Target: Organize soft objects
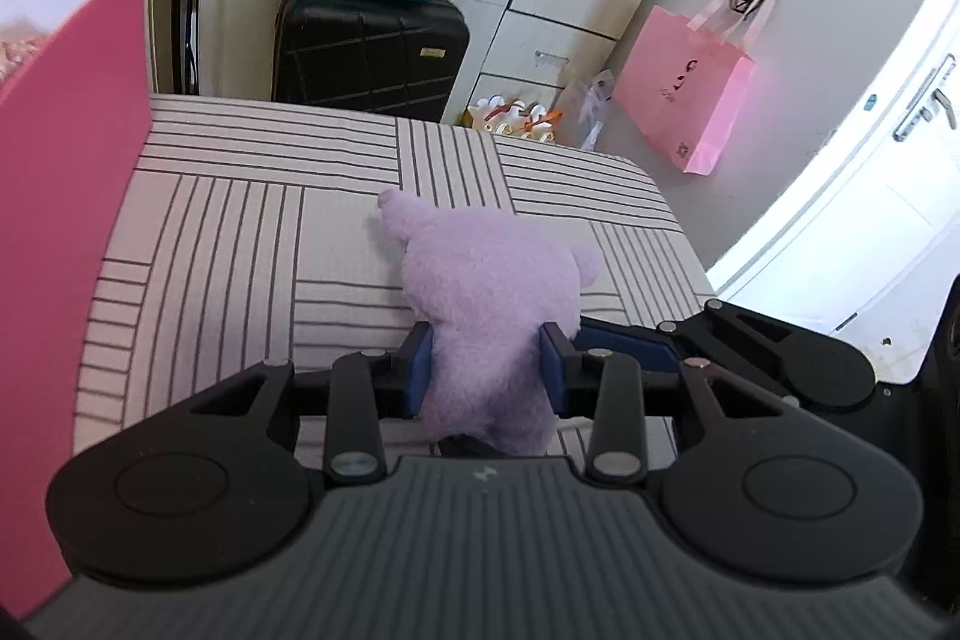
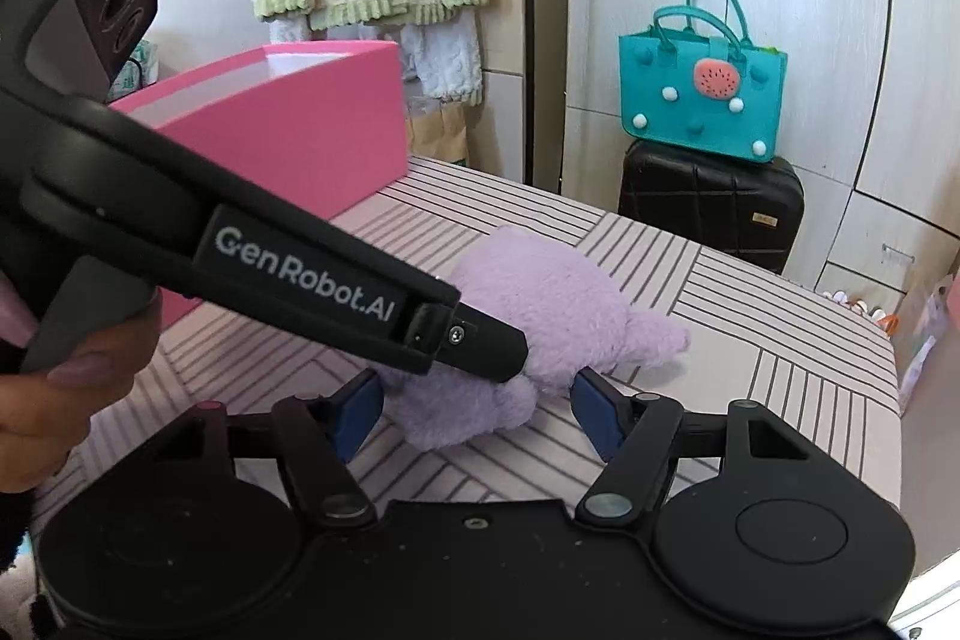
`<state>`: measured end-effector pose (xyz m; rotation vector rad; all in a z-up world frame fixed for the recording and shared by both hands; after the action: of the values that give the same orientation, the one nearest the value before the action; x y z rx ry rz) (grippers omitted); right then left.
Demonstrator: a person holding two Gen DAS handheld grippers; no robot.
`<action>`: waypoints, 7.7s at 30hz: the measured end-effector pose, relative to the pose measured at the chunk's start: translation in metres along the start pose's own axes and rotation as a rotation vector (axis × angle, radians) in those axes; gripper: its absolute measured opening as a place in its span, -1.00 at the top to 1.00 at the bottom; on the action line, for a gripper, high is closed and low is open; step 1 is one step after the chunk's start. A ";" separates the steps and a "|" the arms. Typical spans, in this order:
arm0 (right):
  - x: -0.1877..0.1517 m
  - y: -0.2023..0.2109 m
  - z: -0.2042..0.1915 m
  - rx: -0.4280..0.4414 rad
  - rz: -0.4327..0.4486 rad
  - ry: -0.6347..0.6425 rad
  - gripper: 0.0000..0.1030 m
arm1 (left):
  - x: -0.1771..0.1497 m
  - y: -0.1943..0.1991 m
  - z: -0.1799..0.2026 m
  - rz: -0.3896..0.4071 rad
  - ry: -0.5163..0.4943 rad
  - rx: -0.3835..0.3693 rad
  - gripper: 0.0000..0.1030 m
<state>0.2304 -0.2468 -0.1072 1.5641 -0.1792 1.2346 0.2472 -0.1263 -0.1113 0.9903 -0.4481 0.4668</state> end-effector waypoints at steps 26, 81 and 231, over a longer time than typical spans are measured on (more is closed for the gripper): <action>0.015 0.087 -0.103 0.049 0.042 0.105 -0.42 | -0.041 0.128 -0.029 -0.039 -0.034 -0.085 0.29; 0.193 -0.113 -0.137 0.344 -0.077 0.150 -0.02 | 0.130 0.098 -0.222 -0.082 0.295 0.153 0.29; 0.012 0.195 -0.157 -0.441 0.138 -0.195 -0.98 | -0.094 0.258 -0.038 0.459 -0.184 0.413 -1.00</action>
<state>0.0128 -0.1963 0.0062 1.2955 -0.6507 1.0567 0.0307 0.0115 -0.0058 1.3396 -0.7720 0.9106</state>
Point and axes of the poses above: each gripper's, at about its wrist camera, not at the fingertips, and y roughly against the way its jaws point, z to its right, x to its top, the point moved 3 cm from there along -y, roughly the way its jaws point, and after that the axes turned 12 degrees about y, right-handed, at the moved point
